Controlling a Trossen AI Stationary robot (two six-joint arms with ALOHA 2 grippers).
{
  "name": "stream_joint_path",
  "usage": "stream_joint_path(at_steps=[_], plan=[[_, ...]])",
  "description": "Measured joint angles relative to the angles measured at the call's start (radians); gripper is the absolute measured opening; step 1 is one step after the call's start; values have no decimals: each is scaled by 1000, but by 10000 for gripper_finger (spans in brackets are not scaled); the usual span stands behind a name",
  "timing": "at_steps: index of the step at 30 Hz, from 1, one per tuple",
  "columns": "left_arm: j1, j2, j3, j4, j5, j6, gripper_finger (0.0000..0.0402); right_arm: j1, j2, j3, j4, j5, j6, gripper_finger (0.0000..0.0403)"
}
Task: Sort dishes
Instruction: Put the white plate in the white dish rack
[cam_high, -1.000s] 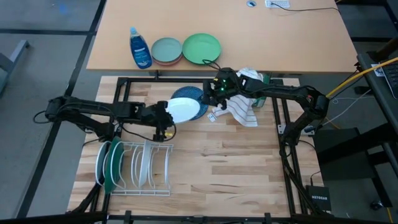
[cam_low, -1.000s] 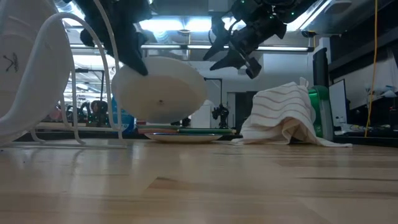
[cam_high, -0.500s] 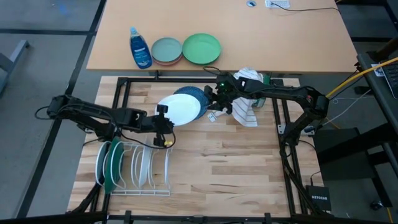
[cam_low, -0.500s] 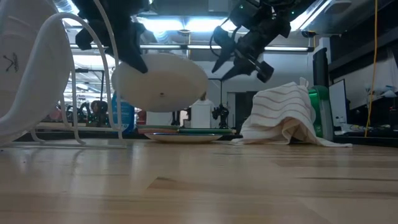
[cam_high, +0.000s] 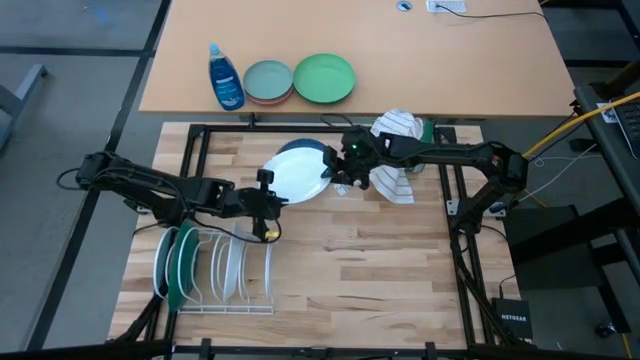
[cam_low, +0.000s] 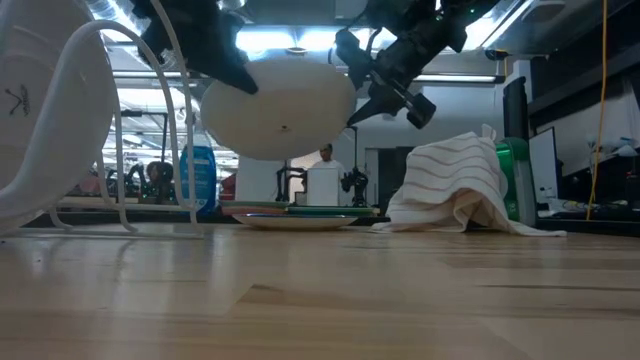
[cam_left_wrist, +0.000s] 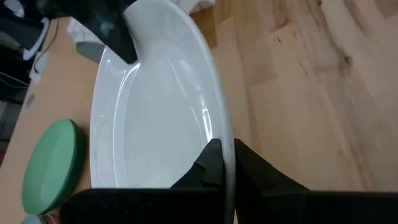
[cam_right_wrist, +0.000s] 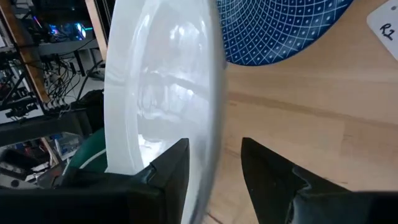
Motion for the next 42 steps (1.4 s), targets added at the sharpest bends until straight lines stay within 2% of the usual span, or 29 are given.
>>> stream_joint_path(at_steps=[6, 13, 16, 21, 24, 31, 38, 42], plan=[[-33, 0, 0, 28, -26, 35, 0, 14, 0, 0, 4, 24, -3, 150], [-62, 0, 0, 51, -58, 62, 0, 14, 1, 0, 60, 109, -57, 144], [-62, -2, 0, 48, -88, 61, 0, 13, 2, -2, 111, 132, -70, 120], [-62, -3, 0, 49, -112, 66, 0, 16, 2, -3, 164, 180, -122, 58], [-62, -3, 0, 48, -115, 69, 3, 18, 2, -3, 168, 189, -141, 57], [-62, -2, 0, 42, -98, 61, 41, 20, 6, -2, 228, 206, -220, 56], [-71, -14, 0, 41, -100, -69, 99, 20, 8, -2, 259, 212, -254, 56], [-107, -52, 0, 40, -105, -73, 116, 19, 8, -2, 259, 216, -258, 56]])
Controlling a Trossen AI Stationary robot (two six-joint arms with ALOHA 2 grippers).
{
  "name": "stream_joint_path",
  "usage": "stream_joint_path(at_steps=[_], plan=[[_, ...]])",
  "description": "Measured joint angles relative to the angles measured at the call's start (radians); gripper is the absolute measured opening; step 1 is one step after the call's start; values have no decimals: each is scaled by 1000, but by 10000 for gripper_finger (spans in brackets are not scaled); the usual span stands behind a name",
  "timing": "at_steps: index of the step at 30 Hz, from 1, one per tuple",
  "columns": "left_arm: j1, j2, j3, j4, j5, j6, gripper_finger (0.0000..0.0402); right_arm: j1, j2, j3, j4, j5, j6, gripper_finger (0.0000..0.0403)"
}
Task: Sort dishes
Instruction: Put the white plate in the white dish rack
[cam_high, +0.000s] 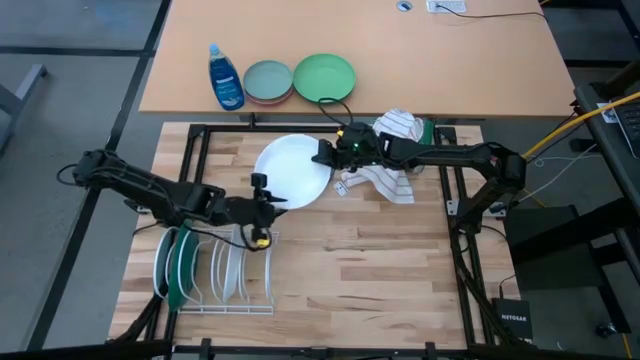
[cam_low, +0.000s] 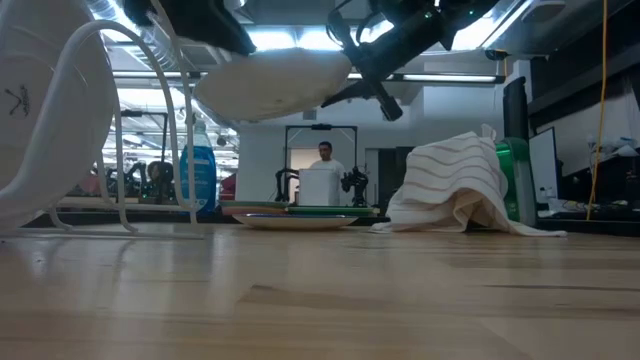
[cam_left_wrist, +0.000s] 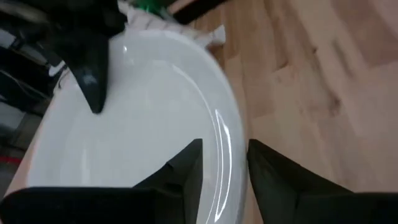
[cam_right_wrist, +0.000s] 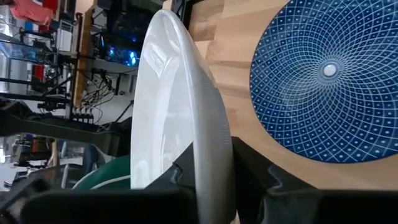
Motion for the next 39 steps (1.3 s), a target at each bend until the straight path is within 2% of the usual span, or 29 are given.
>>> stream_joint_path(at_steps=[12, 18, 23, 33, 39], plan=[[-113, -250, 1, -19, 2, -124, 119, 0, 1, 0, 35, -9, 12, 56], [-177, -357, 1, -76, 135, -173, 120, 0, 0, 0, 28, -18, 7, 56], [-229, -389, 1, -84, 218, -198, 111, 0, 0, 0, 29, -21, -14, 56], [-291, -379, 1, -96, 232, -181, 75, 2, 0, 0, 30, -59, -37, 56], [-316, -412, 0, -163, 232, -199, 50, 51, -1, 0, 77, -77, 6, 56]])
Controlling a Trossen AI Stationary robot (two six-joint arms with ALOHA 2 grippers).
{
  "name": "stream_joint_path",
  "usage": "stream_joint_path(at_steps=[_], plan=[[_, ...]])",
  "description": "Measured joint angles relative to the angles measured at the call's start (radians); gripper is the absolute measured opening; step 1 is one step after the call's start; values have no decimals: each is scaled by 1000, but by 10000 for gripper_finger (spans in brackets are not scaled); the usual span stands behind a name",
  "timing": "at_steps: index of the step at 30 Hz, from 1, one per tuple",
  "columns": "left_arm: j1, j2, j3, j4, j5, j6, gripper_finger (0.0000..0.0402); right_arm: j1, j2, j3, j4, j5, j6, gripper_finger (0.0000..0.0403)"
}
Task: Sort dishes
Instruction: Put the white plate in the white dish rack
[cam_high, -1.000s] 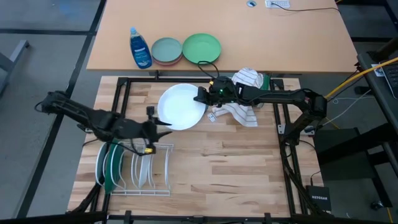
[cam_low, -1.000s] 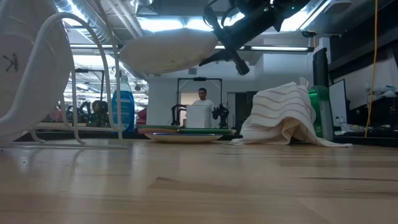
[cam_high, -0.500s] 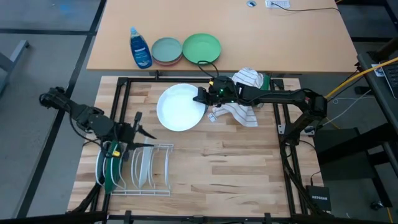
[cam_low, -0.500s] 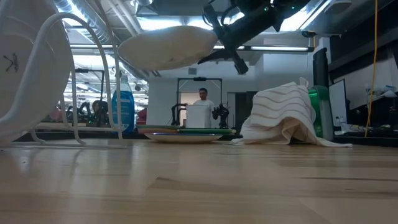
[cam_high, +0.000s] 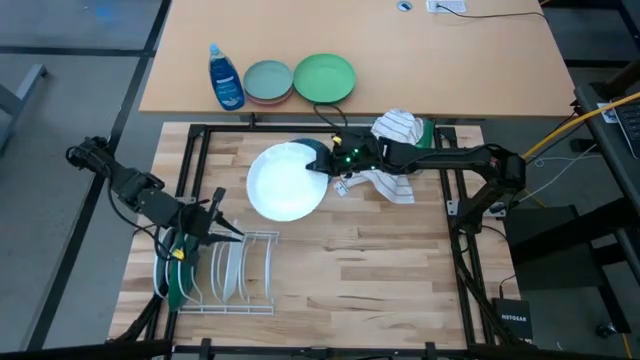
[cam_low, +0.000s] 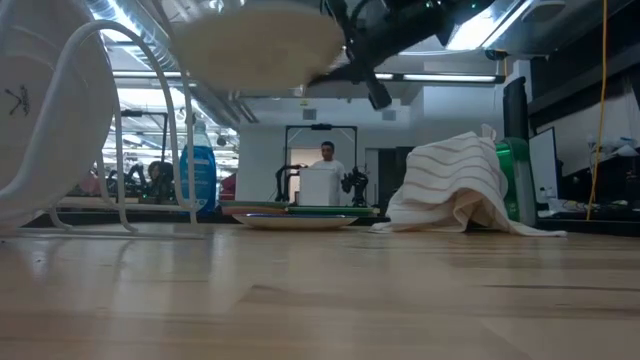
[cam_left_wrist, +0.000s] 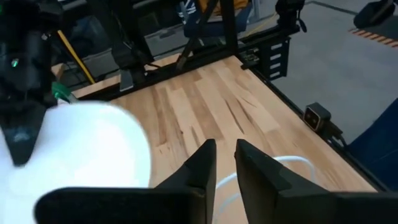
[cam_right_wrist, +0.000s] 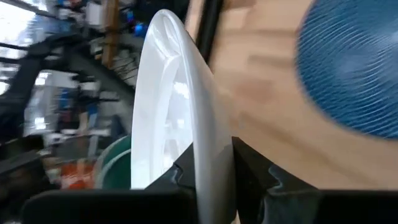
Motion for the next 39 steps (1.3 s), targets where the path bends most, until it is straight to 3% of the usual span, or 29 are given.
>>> stream_joint_path(at_steps=[8, 14, 20, 25, 34, 39], plan=[[-7, -91, 0, -60, 0, -102, 16, 92, -2, 83, -41, 41, 119, 56], [-7, -156, 0, -101, -1, -120, 1, 163, -2, 240, -241, 154, 129, 56], [-7, -167, 0, -79, -1, -90, 12, 200, -2, 358, -371, 239, 161, 56], [-7, -157, 0, 5, 0, 31, 43, 198, -1, 395, -430, 297, 215, 56], [-6, -112, 0, 168, -3, 268, 150, 197, 9, 404, -452, 311, 278, 56], [-6, -31, -1, 167, -110, 361, 178, 197, 33, 404, -440, 294, 308, 56]])
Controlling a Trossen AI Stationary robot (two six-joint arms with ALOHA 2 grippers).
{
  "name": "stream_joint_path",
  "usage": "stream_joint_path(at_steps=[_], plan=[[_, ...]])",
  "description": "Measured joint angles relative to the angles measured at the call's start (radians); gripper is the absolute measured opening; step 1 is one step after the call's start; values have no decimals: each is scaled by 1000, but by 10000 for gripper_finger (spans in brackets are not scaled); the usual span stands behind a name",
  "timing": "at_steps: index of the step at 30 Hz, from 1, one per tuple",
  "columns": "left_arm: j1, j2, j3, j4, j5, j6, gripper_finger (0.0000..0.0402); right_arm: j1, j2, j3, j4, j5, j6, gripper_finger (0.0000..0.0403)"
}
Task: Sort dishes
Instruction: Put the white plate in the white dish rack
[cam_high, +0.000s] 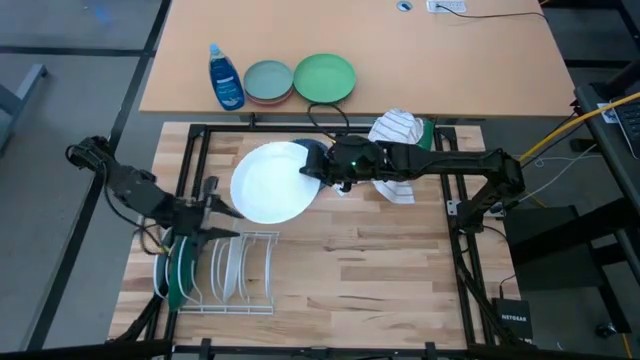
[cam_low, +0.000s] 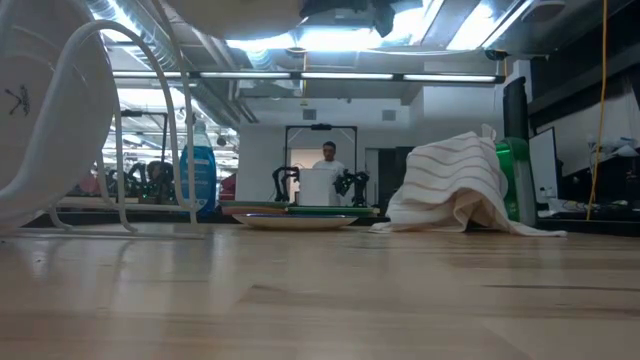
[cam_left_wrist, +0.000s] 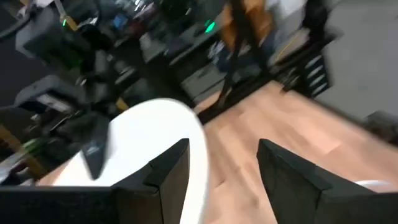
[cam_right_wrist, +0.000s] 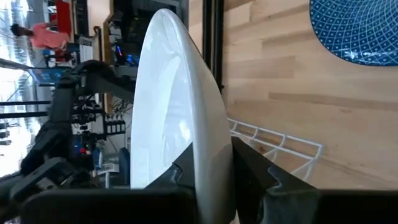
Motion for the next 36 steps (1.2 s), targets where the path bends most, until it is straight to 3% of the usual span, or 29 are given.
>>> stream_joint_path(at_steps=[7, 13, 19, 23, 27, 36], plan=[[1, 131, 0, 13, -154, 76, 182, 0, 45, -2, -8, -21, 24, 56], [2, 203, 0, 20, -165, 73, 182, 0, 59, -1, 12, -35, 25, 56], [20, 232, 0, 22, -262, 59, 182, 0, 62, 1, 59, -35, 22, 56], [53, 235, 0, 22, -270, 25, 174, 0, 67, -1, 53, -42, 17, 56], [74, 234, 0, 20, -267, 25, 140, -1, 67, -1, 60, -36, -5, 56], [79, 233, -1, 19, -272, 71, 18, -3, 66, -1, 91, -25, -31, 56]])
